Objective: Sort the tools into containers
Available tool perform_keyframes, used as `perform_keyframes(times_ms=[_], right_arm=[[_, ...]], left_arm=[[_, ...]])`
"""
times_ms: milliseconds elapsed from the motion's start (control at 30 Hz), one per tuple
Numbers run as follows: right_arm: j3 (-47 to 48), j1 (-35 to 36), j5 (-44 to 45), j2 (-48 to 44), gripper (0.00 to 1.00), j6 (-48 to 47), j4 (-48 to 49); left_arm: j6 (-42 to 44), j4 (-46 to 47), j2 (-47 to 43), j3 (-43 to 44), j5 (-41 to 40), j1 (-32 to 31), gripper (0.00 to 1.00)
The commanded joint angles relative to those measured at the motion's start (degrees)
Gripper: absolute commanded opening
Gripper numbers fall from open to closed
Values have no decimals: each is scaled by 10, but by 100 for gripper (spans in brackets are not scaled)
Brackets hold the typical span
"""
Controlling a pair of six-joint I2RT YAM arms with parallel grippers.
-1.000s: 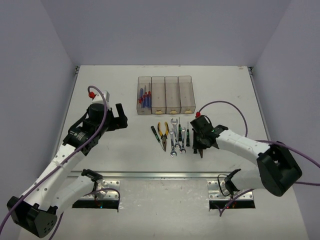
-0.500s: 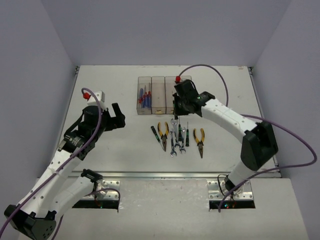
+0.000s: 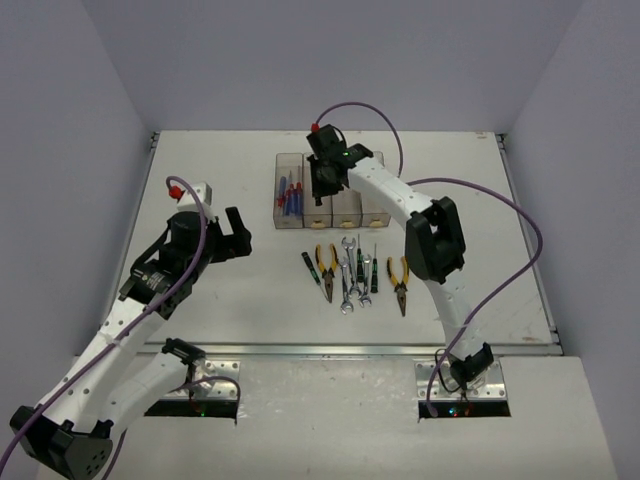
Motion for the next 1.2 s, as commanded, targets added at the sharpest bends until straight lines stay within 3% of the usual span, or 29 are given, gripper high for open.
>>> perform_keyframes(times_ms=[0,33,67,167,233,333,367,400,467,600,800,1167], right_arm=[[44,-7,13,5,36,-5,-36],[43,-9,11,3,40,-5,-36],[39,-12,7,-5,52,-6,-36],[10,-15,10,-45,57,-18,-49],[-62,-15,18,-87,54,-23,-41],[-243,-15,11,-217,45,-24,45],[-346,-14,7,-254,42,-22,63],[-348,-15,8,-287,39,-20,76],[-471,-14,27,-361,30,-19,92],[-604,-14,44,-421,25,-6,106],[-660,-15,32,-406,19,8,134],[-652,-16,36,-347,21,29,154]], left_arm=[[-1,24,-6,-1,1,-3,100],[-1,24,-5,-1,2,-3,100],[-1,24,-5,-2,4,-3,100],[0,25,-5,-2,3,-3,100],[0,24,-5,-2,2,-3,100],[-1,25,-9,-2,1,-3,100],[-1,25,-11,-3,1,-3,100],[-1,27,-11,-3,2,-3,100],[-1,28,-9,-3,7,-3,100],[1,28,0,-3,16,-4,100],[1,29,1,-4,18,-4,100],[6,30,14,-3,30,-3,100]])
